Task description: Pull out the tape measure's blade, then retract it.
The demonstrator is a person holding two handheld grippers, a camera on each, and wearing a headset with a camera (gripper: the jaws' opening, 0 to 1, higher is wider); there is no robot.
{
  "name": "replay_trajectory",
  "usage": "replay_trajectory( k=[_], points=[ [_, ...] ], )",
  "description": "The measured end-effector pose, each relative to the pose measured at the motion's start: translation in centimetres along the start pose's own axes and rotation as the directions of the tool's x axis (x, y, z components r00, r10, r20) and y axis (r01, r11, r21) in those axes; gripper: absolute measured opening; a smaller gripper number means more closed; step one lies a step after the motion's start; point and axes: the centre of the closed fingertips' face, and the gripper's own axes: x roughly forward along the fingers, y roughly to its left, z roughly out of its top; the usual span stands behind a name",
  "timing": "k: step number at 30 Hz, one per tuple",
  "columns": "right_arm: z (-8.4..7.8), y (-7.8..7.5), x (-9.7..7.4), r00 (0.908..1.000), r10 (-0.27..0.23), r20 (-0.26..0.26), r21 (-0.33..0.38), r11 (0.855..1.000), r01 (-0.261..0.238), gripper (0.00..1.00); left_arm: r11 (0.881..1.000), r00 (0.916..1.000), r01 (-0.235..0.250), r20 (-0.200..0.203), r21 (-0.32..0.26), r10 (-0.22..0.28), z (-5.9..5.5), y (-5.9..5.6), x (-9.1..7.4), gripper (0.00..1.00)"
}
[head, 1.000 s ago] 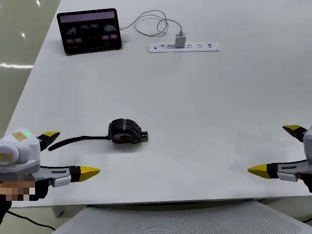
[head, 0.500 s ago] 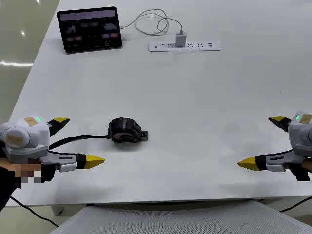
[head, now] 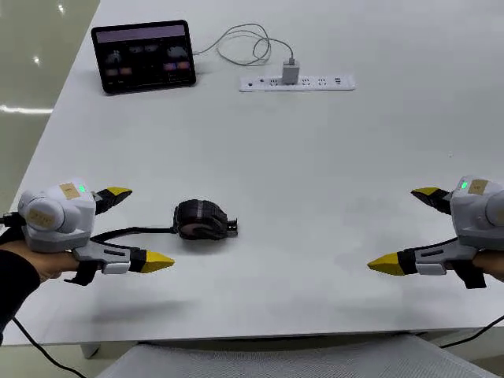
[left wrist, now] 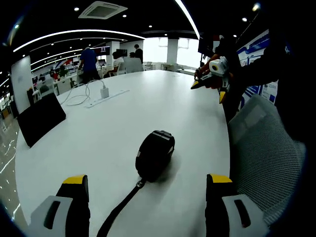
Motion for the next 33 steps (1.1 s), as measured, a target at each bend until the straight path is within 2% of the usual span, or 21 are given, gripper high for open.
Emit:
replay_trajectory(
  k=[1, 3, 4, 8, 9, 10, 11, 14, 17, 20, 25, 29, 30, 31, 32, 33],
  points=[
    [0.5, 0.1, 0.2, 1.0000, 0.001, 0.005, -0.019, 1.000, -0.001, 1.00, 1.000, 0.9999, 0.010, -0.009, 0.013, -0.010, 0.2, -0.1, 0.2, 0.94],
    [2.0, 0.4, 0.9, 0.9989, 0.015, 0.044, -0.116, 0.993, -0.010, 1.00, 0.999, 0.9992, 0.030, -0.027, 0.031, -0.029, 0.4, -0.1, 0.6, 0.92],
    [2.6, 0.7, 1.1, 0.9981, 0.025, 0.056, -0.122, 0.992, -0.018, 1.00, 0.999, 0.9990, 0.036, -0.029, 0.032, -0.035, 0.5, -0.1, 0.8, 0.91],
    [4.0, 1.2, 2.2, 0.9977, 0.045, 0.051, -0.128, 0.991, -0.038, 1.00, 0.996, 0.9979, 0.055, -0.037, 0.063, -0.053, 1.3, 0.0, 1.5, 0.91],
    [5.1, 1.4, 2.6, 0.9942, 0.057, 0.091, -0.163, 0.986, -0.041, 1.00, 0.996, 0.9971, 0.065, -0.044, 0.068, -0.062, 1.4, 0.1, 1.8, 0.91],
    [5.6, 1.1, 2.7, 0.9933, 0.042, 0.108, -0.192, 0.981, -0.020, 1.00, 0.995, 0.9966, 0.071, -0.047, 0.075, -0.067, 1.5, 0.1, 1.9, 0.91],
    [5.9, 1.3, 3.0, 0.9934, 0.048, 0.104, -0.203, 0.979, -0.026, 1.00, 0.993, 0.9959, 0.079, -0.051, 0.090, -0.075, 1.7, 0.0, 2.1, 0.91],
    [6.4, 1.5, 3.7, 0.9950, 0.053, 0.085, -0.189, 0.981, -0.036, 1.00, 0.988, 0.9930, 0.101, -0.072, 0.117, -0.093, 1.8, -0.1, 2.5, 0.91],
    [7.4, 2.1, 4.5, 0.9941, 0.057, 0.093, -0.194, 0.980, -0.038, 1.00, 0.981, 0.9884, 0.131, -0.096, 0.145, -0.117, 2.0, -0.3, 2.9, 0.91],
    [8.4, 3.1, 5.4, 0.9894, 0.089, 0.115, -0.205, 0.977, -0.064, 1.00, 0.975, 0.9841, 0.156, -0.109, 0.159, -0.140, 2.2, -0.6, 3.3, 0.90],
    [8.7, 4.3, 7.6, 0.9881, 0.132, 0.078, -0.232, 0.966, -0.111, 1.00, 0.950, 0.9654, 0.225, -0.181, 0.216, -0.188, 1.7, -1.7, 4.1, 0.87],
    [8.7, 5.1, 9.5, 0.9840, 0.171, 0.049, -0.265, 0.952, -0.152, 1.00, 0.934, 0.9478, 0.276, -0.225, 0.228, -0.226, 1.4, -2.5, 4.9, 0.87],
    [8.7, 5.2, 9.8, 0.9833, 0.176, 0.046, -0.269, 0.950, -0.158, 1.00, 0.929, 0.9401, 0.299, -0.236, 0.219, -0.247, 1.3, -2.8, 5.0, 0.87],
    [8.7, 5.4, 10.3, 0.9817, 0.187, 0.038, -0.274, 0.947, -0.170, 1.00, 0.924, 0.9289, 0.327, -0.247, 0.199, -0.276, 1.2, -3.3, 5.1, 0.86],
    [8.7, 5.6, 10.6, 0.9803, 0.195, 0.033, -0.276, 0.944, -0.178, 1.00, 0.923, 0.9296, 0.325, -0.249, 0.207, -0.271, 1.2, -3.3, 5.4, 0.86],
    [8.6, 5.8, 11.1, 0.9790, 0.202, 0.028, -0.281, 0.942, -0.187, 1.00, 0.919, 0.9262, 0.332, -0.259, 0.214, -0.274, 1.2, -3.4, 5.6, 0.86]
  ],
)
